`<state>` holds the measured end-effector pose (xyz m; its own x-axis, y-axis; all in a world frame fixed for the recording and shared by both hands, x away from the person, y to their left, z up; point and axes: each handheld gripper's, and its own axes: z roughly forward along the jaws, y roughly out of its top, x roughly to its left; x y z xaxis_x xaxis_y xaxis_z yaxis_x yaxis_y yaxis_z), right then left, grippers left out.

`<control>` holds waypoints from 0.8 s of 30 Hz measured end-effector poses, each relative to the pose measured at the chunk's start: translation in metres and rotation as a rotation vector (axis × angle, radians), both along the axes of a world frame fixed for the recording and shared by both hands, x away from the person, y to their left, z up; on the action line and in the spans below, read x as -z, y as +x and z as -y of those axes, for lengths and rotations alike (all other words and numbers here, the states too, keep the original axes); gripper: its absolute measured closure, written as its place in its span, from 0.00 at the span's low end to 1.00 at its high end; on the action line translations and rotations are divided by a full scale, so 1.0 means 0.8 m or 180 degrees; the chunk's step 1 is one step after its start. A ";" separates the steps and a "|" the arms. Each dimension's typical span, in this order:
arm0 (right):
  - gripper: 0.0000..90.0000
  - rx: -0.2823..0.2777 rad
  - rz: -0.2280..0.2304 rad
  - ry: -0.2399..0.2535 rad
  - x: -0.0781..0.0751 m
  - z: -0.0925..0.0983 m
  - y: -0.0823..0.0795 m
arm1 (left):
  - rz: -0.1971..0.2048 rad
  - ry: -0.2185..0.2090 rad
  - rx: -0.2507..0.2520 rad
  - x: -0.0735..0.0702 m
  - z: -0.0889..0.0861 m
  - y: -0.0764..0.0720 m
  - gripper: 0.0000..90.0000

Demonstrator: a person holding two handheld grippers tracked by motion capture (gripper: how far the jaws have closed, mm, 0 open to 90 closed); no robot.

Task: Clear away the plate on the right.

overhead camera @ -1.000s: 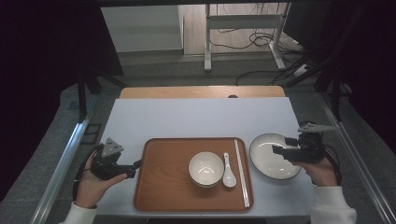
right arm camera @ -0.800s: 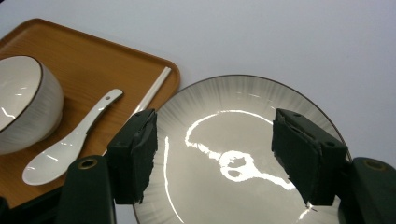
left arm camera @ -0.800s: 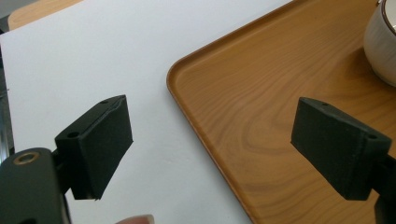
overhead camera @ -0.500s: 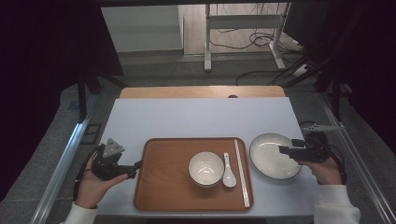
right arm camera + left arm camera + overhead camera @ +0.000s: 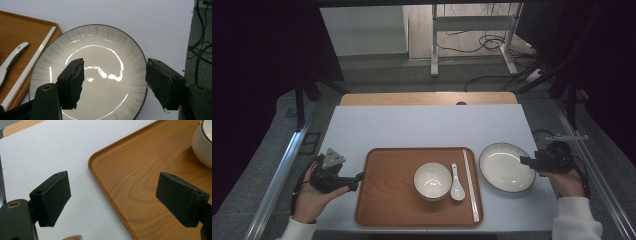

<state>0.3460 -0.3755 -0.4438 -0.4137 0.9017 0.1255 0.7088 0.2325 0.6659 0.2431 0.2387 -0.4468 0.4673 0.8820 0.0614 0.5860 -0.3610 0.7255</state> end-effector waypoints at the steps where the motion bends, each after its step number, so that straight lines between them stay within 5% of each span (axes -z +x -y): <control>1: 0.35 0.0010 -0.0020 0.0004 0.001 0.001 0.000 | -0.0001 0.0002 0.0001 0.000 0.000 0.000 0.14; 24: 0.39 0.0184 -0.0413 -0.0031 0.036 0.024 0.015 | -0.0023 -0.0007 0.0009 0.003 0.001 0.001 0.14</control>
<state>0.3583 -0.3950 -0.4726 -0.3420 0.9250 0.1658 0.8013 0.1948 0.5656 0.2443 0.2377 -0.4493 0.4703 0.8807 0.0561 0.5902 -0.3612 0.7219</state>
